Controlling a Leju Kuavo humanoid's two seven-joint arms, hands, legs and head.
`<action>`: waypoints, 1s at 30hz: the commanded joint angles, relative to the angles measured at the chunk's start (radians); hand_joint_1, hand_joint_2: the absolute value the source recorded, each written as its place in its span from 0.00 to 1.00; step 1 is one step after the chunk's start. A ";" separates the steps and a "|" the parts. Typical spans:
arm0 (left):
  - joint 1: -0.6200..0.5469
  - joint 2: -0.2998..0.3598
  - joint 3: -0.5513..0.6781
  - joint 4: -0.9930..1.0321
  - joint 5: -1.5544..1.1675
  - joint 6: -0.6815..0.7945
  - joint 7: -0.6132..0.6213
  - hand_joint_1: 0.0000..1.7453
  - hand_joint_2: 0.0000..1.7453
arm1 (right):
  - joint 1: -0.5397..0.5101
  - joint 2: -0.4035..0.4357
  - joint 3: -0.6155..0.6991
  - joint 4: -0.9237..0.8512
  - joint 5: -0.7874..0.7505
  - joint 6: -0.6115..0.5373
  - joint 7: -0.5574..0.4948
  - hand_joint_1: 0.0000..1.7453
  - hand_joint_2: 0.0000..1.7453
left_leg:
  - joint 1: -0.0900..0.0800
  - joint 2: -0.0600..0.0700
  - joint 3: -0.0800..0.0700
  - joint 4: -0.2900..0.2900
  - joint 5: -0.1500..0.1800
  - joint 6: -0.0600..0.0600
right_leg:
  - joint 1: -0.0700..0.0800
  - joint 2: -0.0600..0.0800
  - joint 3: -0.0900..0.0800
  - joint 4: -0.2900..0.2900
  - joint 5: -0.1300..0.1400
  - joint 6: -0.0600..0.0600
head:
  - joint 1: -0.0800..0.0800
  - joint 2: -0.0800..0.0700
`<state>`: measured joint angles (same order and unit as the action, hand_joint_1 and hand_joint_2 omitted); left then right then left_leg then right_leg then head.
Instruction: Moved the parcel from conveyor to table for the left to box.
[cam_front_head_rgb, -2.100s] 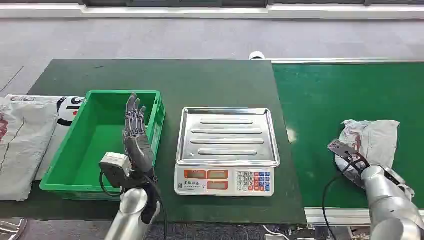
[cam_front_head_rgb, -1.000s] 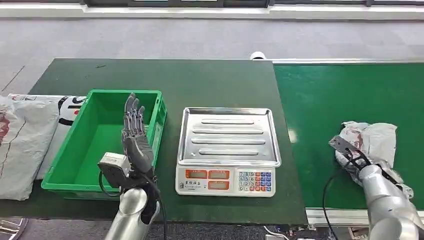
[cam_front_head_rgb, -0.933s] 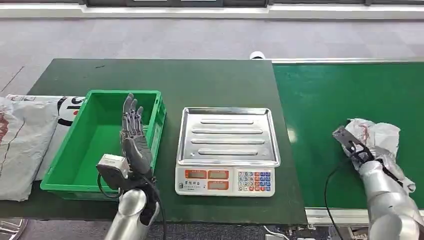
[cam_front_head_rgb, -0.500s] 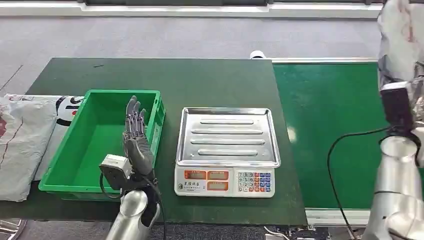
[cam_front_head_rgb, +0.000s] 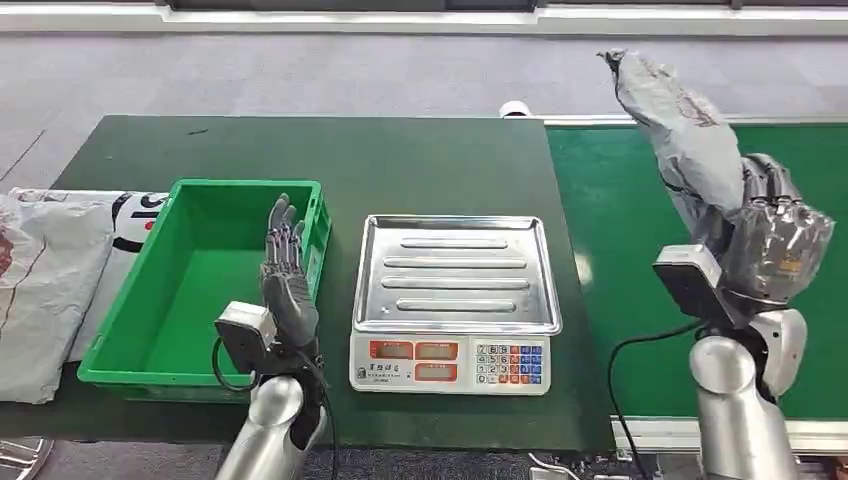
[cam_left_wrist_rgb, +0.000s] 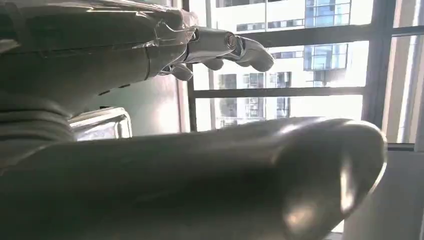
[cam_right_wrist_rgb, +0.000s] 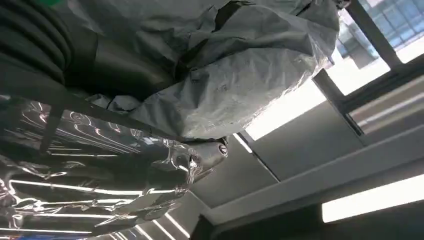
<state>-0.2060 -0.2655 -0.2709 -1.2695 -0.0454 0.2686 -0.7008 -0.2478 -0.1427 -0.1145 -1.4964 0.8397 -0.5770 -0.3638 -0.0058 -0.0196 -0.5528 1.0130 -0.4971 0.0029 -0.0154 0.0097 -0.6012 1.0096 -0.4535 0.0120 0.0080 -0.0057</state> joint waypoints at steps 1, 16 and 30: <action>-0.079 -0.034 -0.038 0.101 0.004 -0.002 0.003 0.00 0.00 | -0.004 0.091 0.210 0.073 -0.003 -0.045 -0.047 1.00 1.00 | 0.001 0.003 0.002 -0.001 0.000 -0.001 | 0.001 0.002 0.001 -0.001 0.001 -0.001 | 0.000 0.000; -0.144 -0.049 -0.056 0.176 0.006 -0.008 0.003 0.00 0.00 | -0.033 0.275 0.417 0.343 -0.012 0.066 -0.066 1.00 1.00 | 0.004 0.003 0.004 -0.002 0.001 -0.003 | 0.004 0.003 0.003 -0.002 0.001 -0.001 | 0.000 0.000; -0.141 -0.054 -0.066 0.138 -0.013 -0.025 0.039 0.00 0.00 | 0.076 0.297 0.358 0.266 -0.121 0.198 -0.125 1.00 1.00 | 0.002 0.001 0.002 -0.001 0.001 -0.003 | 0.002 0.000 0.002 -0.001 0.000 -0.002 | 0.000 0.000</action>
<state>-0.2895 -0.2876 -0.3132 -1.1803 -0.0553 0.2502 -0.6722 -0.2038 0.1515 0.2590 -1.2127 0.7240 -0.3994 -0.4948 -0.0046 -0.0169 -0.5515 1.0126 -0.4964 0.0013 -0.0142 0.0142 -0.6014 1.0096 -0.4530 0.0110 0.0080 -0.0057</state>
